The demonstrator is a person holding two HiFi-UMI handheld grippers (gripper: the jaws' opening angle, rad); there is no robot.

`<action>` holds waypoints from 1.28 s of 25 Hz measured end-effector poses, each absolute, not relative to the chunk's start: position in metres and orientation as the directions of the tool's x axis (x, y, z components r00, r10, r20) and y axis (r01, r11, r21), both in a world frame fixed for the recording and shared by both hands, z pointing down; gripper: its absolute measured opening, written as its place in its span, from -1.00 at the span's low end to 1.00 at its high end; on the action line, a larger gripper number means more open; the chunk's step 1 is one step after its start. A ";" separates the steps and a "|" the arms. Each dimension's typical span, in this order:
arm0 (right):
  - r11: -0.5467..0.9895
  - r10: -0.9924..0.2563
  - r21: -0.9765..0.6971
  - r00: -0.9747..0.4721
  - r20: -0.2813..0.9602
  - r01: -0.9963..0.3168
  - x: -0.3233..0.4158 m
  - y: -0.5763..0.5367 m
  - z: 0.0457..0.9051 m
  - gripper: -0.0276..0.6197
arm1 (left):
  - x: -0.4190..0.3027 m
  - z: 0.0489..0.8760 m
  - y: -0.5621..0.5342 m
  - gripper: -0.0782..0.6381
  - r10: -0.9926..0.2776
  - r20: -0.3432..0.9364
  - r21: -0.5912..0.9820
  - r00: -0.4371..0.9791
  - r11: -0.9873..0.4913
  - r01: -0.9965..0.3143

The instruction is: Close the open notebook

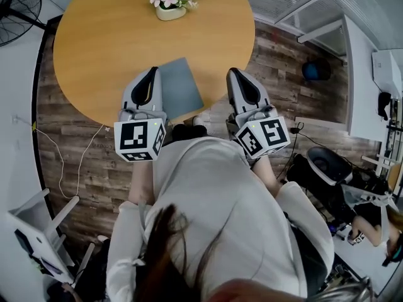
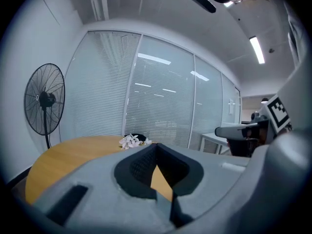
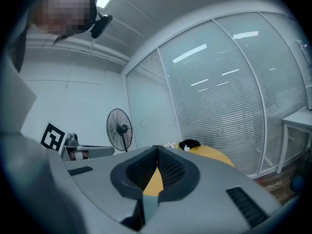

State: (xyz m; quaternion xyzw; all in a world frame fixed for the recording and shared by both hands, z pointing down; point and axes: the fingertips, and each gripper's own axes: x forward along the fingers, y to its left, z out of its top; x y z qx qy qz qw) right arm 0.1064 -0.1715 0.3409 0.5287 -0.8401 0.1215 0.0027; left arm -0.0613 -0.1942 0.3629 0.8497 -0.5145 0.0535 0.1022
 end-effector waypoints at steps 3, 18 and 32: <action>0.405 -0.895 -0.191 -0.430 0.118 -0.894 0.094 -0.152 0.326 -0.91 | -0.085 0.345 -0.173 -0.74 -0.877 0.174 0.118 0.448 -0.433 -0.893; 0.380 -0.908 -0.186 -0.404 0.112 -0.906 0.080 -0.142 0.310 -0.91 | -0.144 0.325 -0.150 -0.74 -0.929 0.128 0.121 0.347 -0.332 -0.935; 0.388 -0.905 -0.157 -0.408 0.122 -0.908 0.068 -0.137 0.312 -0.91 | -0.144 0.330 -0.145 -0.74 -0.921 0.121 0.137 0.370 -0.354 -0.925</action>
